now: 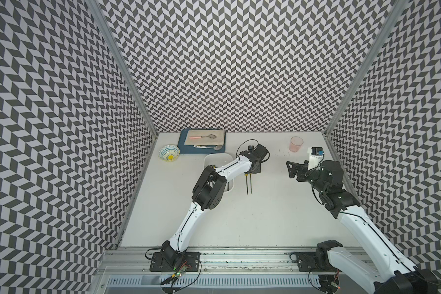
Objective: Take the file tool out of the storage box
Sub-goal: Place the file tool at the center of the board.
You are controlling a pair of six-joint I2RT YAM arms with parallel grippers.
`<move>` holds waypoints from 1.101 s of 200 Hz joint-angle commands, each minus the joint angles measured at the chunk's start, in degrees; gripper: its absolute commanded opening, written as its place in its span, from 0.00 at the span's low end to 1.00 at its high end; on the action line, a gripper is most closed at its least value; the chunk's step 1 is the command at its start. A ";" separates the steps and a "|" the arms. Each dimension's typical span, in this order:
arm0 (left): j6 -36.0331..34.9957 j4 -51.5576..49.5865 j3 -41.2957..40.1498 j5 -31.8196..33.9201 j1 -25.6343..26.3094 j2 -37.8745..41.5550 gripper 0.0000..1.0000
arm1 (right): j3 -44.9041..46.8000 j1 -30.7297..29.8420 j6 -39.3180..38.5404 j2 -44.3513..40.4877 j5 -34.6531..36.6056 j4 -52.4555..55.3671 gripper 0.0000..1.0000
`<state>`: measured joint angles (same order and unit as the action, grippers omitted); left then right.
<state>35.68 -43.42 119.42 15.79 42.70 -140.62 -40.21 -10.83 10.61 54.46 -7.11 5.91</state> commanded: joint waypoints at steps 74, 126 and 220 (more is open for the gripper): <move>-0.39 -0.70 2.20 0.12 -0.24 -0.51 0.32 | 0.04 -0.36 -0.04 0.07 0.22 -2.93 0.96; -0.79 -0.44 2.73 0.67 -0.19 0.94 0.32 | 0.06 -0.36 0.00 0.12 0.20 -3.03 0.96; -2.43 -1.35 4.90 3.87 -0.16 6.40 0.31 | 0.46 -0.41 0.16 0.21 0.11 -3.36 0.96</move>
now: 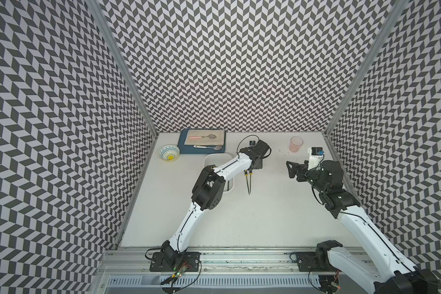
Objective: Take the file tool out of the storage box
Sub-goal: Place the file tool at the center of the board, then pick up the file tool from the storage box.
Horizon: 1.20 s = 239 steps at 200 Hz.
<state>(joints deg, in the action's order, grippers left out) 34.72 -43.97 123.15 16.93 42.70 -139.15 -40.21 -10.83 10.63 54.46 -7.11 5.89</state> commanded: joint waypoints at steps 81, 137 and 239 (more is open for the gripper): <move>-1.18 0.15 -9.82 6.01 -2.92 11.86 0.01 | 0.64 -0.36 0.22 0.47 -0.53 -3.87 0.96; -2.24 1.88 -17.74 5.97 -6.18 20.50 0.12 | 1.04 -0.47 0.27 0.82 -1.66 -4.18 0.96; -8.85 14.11 -43.51 -8.44 -22.93 46.56 0.24 | -18.67 -23.76 1.09 17.23 7.50 -1.66 0.89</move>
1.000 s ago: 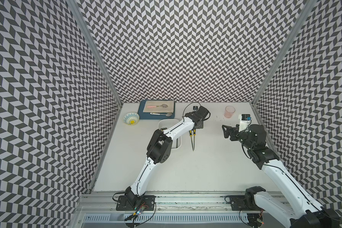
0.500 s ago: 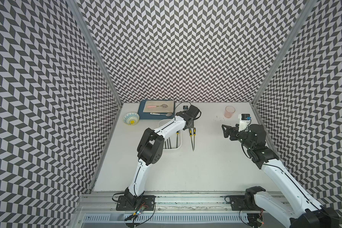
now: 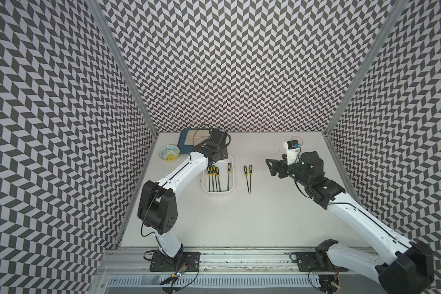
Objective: Take the file tool out of the storage box
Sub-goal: Pick up the file tool from the storage box.
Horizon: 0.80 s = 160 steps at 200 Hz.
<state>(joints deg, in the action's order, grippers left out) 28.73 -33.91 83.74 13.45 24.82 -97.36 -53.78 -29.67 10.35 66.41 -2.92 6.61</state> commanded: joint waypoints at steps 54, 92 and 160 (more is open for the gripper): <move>-8.23 9.91 -15.85 -15.19 -16.54 14.07 0.24 | -24.75 -15.12 1.34 27.34 4.15 0.06 0.82; -8.16 13.36 -21.17 -22.22 -20.83 17.92 0.24 | -39.99 -16.53 2.50 42.11 3.27 4.94 0.66; -8.79 13.29 -23.72 -25.28 -23.66 20.26 0.23 | -63.30 -16.98 3.40 63.03 9.42 21.35 0.58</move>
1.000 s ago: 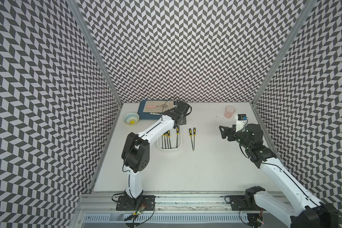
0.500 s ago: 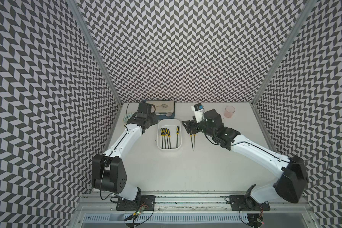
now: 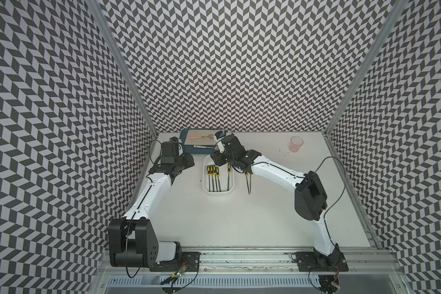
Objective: Take the file tool out of the storage box
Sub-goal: Pick up the file tool from the storage box.
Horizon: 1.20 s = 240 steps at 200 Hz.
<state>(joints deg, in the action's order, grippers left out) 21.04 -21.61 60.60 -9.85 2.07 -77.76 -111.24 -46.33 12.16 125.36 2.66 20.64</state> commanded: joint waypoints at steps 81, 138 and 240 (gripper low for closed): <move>-0.38 1.04 -0.84 -5.41 -2.53 -0.86 0.21 | -16.14 -0.31 3.38 14.32 0.90 15.16 0.60; -0.43 1.46 -1.09 -6.61 -2.91 -0.75 0.21 | -16.12 -0.44 3.50 17.08 0.60 15.74 0.58; -0.03 2.18 -1.01 -8.70 -2.94 -1.64 0.20 | -17.75 -0.43 2.84 19.37 3.21 16.59 0.52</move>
<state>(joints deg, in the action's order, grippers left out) 20.69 -20.97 59.77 -17.47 -0.43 -78.85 -126.52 -46.37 15.09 143.02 4.49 37.54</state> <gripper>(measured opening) 0.205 0.529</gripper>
